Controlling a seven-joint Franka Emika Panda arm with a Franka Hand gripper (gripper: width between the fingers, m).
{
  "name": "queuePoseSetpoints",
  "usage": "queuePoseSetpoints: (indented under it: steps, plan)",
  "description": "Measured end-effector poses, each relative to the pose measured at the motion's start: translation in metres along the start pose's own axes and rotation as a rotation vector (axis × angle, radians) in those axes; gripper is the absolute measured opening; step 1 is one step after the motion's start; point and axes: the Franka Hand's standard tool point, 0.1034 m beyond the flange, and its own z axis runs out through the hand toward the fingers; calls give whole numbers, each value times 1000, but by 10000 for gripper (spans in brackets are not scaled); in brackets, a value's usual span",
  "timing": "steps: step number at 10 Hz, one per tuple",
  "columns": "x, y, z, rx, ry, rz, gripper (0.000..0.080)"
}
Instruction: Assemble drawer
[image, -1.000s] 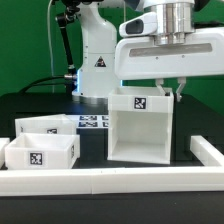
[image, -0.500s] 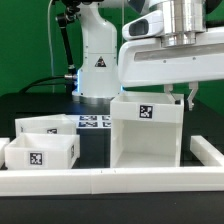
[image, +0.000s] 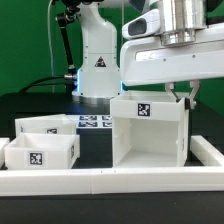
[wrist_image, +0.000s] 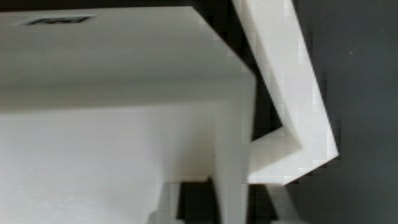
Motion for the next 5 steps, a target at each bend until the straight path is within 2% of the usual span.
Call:
queuePoseSetpoints:
  steps: [2, 5]
  plan:
    - [-2, -4, 3, 11, 0, 236, 42]
    - [7, 1, 3, 23, 5, 508, 49]
